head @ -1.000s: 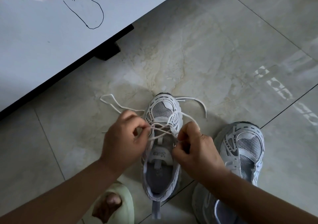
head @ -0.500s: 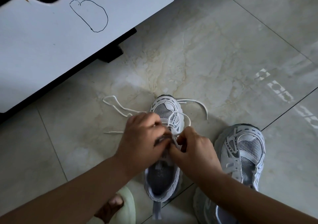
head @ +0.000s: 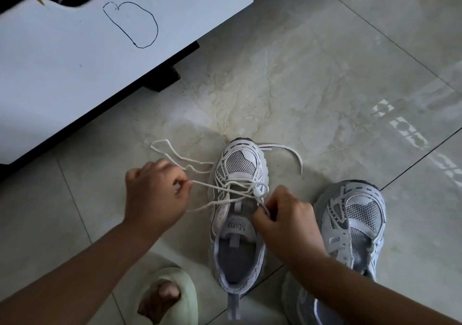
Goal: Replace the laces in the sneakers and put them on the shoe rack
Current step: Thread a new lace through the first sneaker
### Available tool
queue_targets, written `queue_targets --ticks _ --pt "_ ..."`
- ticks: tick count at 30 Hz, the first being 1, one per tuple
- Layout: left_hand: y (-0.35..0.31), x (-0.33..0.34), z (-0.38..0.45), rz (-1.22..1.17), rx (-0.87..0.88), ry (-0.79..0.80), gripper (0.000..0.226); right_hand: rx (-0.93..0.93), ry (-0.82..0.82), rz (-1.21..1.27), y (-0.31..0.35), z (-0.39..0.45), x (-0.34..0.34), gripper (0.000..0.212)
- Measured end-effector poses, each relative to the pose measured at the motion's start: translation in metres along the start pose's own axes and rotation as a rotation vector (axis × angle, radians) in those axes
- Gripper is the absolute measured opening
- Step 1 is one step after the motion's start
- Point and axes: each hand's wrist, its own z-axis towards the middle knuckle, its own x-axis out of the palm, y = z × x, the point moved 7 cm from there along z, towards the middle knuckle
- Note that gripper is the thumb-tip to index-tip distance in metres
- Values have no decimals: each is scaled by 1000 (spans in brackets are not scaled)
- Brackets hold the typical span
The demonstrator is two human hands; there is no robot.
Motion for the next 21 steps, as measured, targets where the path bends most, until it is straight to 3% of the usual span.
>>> queue_targets --ticks 3,7,12,21 --pt "-7 7 -6 8 24 57 24 -12 14 -5 3 -1 1 21" --pt "-58 6 -11 -154 227 61 31 5 20 16 3 1 3 23" --pt "-92 18 -10 -136 384 45 22 10 0 30 3 2 3 24" --pt "-42 1 -2 -94 178 -6 16 -15 -68 27 -1 -2 -3 25"
